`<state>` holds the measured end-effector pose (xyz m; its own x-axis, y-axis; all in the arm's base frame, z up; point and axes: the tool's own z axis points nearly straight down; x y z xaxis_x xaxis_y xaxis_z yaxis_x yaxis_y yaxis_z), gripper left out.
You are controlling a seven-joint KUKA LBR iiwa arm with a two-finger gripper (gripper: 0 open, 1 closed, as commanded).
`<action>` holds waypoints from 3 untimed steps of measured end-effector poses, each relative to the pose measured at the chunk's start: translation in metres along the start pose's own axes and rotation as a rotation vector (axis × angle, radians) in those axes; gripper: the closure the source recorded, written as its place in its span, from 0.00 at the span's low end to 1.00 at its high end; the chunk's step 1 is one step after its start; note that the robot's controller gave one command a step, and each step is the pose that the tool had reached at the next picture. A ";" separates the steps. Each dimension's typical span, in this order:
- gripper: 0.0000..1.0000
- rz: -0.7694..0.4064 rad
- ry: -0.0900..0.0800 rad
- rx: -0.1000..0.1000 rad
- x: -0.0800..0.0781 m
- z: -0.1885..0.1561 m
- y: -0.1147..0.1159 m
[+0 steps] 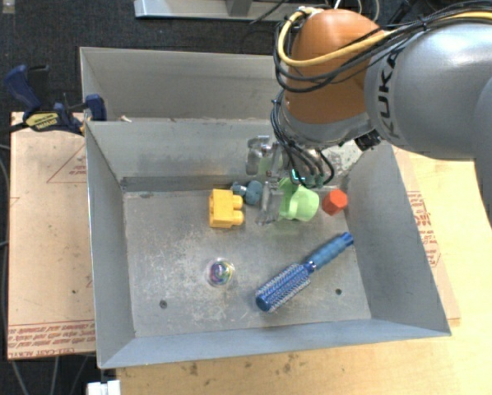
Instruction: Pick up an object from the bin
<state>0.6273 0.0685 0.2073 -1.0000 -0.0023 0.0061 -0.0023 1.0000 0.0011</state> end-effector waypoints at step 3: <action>1.00 0.562 -0.007 -0.001 0.005 0.138 0.025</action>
Offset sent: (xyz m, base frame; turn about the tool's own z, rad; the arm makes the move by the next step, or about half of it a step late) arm 0.0223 -0.0123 -0.0954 -0.0083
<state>0.6216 0.0937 0.0698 -0.8473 0.5311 -0.0002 0.5311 0.8473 0.0003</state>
